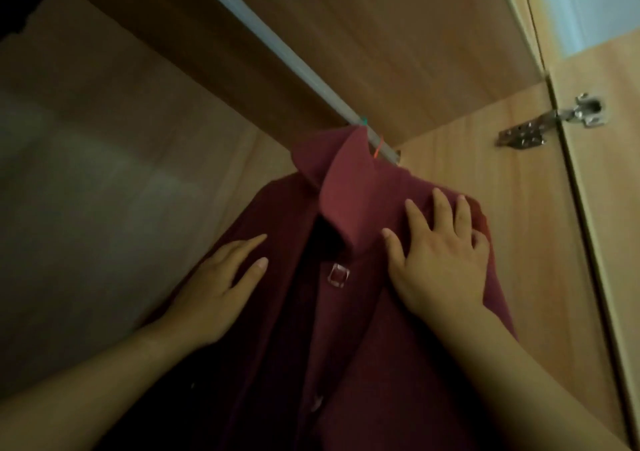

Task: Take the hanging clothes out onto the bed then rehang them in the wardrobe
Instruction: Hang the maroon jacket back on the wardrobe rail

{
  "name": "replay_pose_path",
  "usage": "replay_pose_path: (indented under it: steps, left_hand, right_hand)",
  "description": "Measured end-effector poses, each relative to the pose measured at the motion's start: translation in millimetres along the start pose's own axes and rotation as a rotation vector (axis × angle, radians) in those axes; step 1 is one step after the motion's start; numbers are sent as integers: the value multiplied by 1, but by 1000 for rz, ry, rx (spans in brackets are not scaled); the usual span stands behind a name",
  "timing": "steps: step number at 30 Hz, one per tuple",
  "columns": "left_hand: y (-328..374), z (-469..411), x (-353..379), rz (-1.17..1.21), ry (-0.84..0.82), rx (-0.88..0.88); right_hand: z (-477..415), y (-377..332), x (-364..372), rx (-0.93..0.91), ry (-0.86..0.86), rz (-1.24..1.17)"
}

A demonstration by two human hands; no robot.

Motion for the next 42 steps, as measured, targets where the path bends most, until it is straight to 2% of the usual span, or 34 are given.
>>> replay_pose_path:
  steps: [3,10,18,27,32,37,42]
  left_hand:
    - [-2,41,21,-80,-108,-11]
    - [8,162,32,-422,-189,-43]
    - [29,275,22,-560,-379,21]
    - [62,377,8,-460,-576,114]
    - [76,465,-6,-348,-745,129]
    - [97,559,-31,-216,-933,167]
    - [152,643,-43,-42,-1104,237]
  right_hand:
    - [59,-2,14,-58,-6,-61]
    - [208,6,14,-78,-19,-214]
    - [325,16,-3,-3,-231,-303]
    - [457,10,-36,159,-490,-301]
    - [542,-13,-73,303,-653,-229]
    - [638,-27,-144,514,-821,-118]
    - [723,-26,-241,739,-950,49]
Point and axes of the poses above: each hand's wrist, its own z-axis away from the middle knuckle, its own x-axis out of the palm, y = z × x, the point moved 9 cm from there along -z, towards the middle knuckle, and after that the axes turned 12 degrees about -z, right-handed, at the moved point
